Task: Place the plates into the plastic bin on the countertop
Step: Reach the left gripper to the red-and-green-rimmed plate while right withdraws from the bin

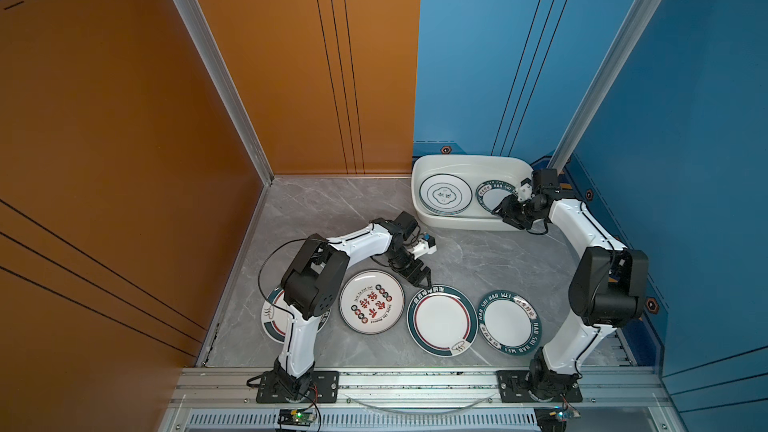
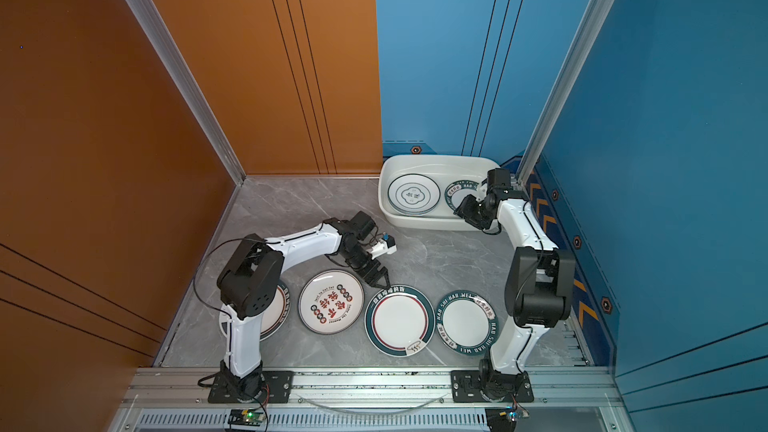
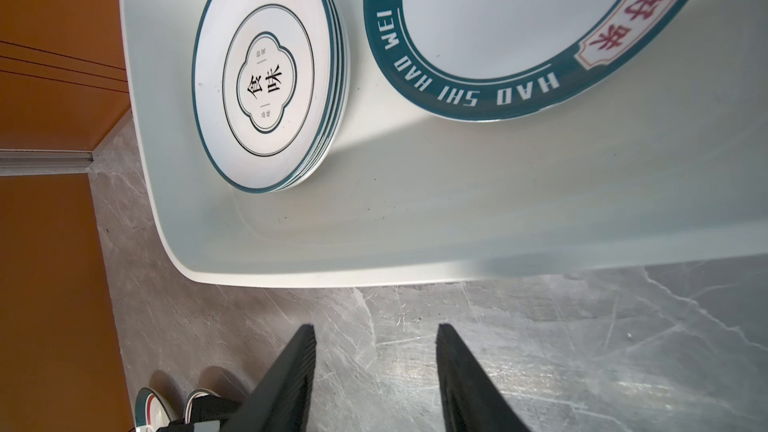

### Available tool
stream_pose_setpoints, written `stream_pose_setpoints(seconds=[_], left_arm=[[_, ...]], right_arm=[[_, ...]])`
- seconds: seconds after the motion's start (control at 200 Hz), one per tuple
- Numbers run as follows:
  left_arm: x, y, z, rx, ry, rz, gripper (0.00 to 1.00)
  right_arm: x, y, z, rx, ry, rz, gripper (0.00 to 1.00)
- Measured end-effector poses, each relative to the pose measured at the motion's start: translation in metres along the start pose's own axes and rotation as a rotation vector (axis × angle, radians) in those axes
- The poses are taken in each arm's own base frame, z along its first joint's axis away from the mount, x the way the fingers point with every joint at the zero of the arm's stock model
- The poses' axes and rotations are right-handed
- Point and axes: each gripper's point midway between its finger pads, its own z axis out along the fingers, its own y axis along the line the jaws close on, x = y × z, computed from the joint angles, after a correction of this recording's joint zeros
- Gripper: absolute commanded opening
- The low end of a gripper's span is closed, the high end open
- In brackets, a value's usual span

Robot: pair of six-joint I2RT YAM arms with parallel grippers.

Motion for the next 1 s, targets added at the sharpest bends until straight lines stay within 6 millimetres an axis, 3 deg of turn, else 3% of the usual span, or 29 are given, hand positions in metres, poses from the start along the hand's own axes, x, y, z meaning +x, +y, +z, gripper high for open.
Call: stream_pose_setpoints(seconds=[0.075,0.1,0.37,0.711,0.996], left_arm=[[0.001,-0.003,0.001,0.018,0.003,0.011,0.87],[0.001,-0.004,0.001,0.023,0.003,0.015,0.82],[0.007,-0.011,0.011,0.067,0.037,0.040,0.72],[0.010,-0.012,0.021,0.098,0.057,0.052,0.51],[0.012,-0.017,0.027,0.139,0.066,0.049,0.42]], right_arm=[[0.002,-0.001,0.001,0.001,0.006,0.002,0.50],[0.002,-0.001,0.002,0.001,0.005,0.001,0.50],[0.000,0.001,0.002,-0.008,-0.003,-0.005,0.50],[0.001,0.001,0.002,-0.011,0.000,-0.004,0.50],[0.001,0.001,0.001,-0.021,0.003,0.001,0.50]])
